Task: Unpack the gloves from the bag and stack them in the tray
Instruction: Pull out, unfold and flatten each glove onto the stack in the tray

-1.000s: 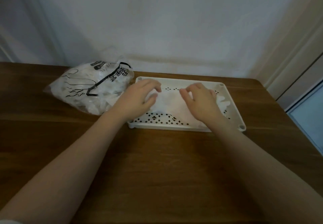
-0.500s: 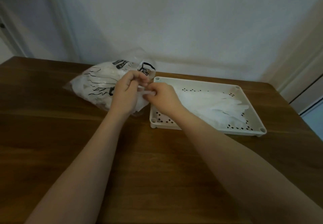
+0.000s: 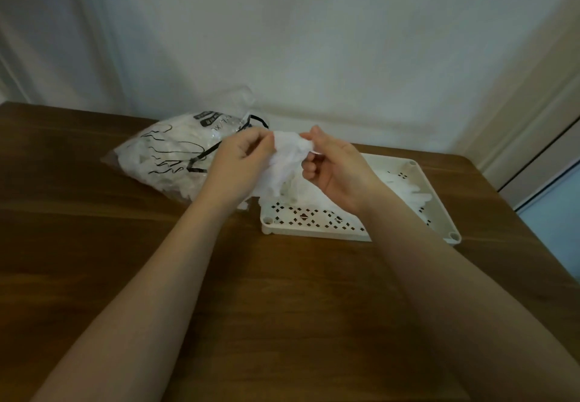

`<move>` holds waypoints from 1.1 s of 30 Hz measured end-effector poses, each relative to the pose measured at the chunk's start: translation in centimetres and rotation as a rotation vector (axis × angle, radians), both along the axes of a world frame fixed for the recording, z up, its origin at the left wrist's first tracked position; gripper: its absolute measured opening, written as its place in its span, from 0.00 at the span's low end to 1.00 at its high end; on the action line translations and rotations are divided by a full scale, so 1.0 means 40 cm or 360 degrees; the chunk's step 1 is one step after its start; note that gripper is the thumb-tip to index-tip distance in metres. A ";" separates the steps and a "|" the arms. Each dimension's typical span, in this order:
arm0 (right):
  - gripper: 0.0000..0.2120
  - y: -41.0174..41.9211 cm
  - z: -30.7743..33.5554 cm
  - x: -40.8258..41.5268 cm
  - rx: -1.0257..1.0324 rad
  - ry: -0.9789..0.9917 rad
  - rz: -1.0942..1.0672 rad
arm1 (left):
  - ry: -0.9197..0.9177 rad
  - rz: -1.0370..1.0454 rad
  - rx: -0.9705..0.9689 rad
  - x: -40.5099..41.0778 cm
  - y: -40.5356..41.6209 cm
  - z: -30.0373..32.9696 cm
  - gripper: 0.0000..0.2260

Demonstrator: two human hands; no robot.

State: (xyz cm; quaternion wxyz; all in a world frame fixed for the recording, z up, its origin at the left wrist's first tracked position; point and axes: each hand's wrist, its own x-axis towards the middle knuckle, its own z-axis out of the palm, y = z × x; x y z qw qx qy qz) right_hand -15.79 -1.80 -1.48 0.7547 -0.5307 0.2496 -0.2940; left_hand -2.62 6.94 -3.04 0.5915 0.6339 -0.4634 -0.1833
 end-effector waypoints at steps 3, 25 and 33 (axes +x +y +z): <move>0.07 0.003 -0.014 -0.020 -0.0151 -0.0025 0.0060 | 0.0258 -0.0004 0.0003 -0.017 -0.002 0.022 0.10; 0.26 -0.011 0.011 -0.124 0.0238 0.0183 -0.0173 | 0.1964 -0.0493 0.0117 -0.133 -0.045 -0.003 0.11; 0.07 -0.004 -0.003 -0.165 -0.0141 0.0286 -0.0193 | 0.2110 -0.0456 0.0011 -0.154 -0.050 -0.007 0.11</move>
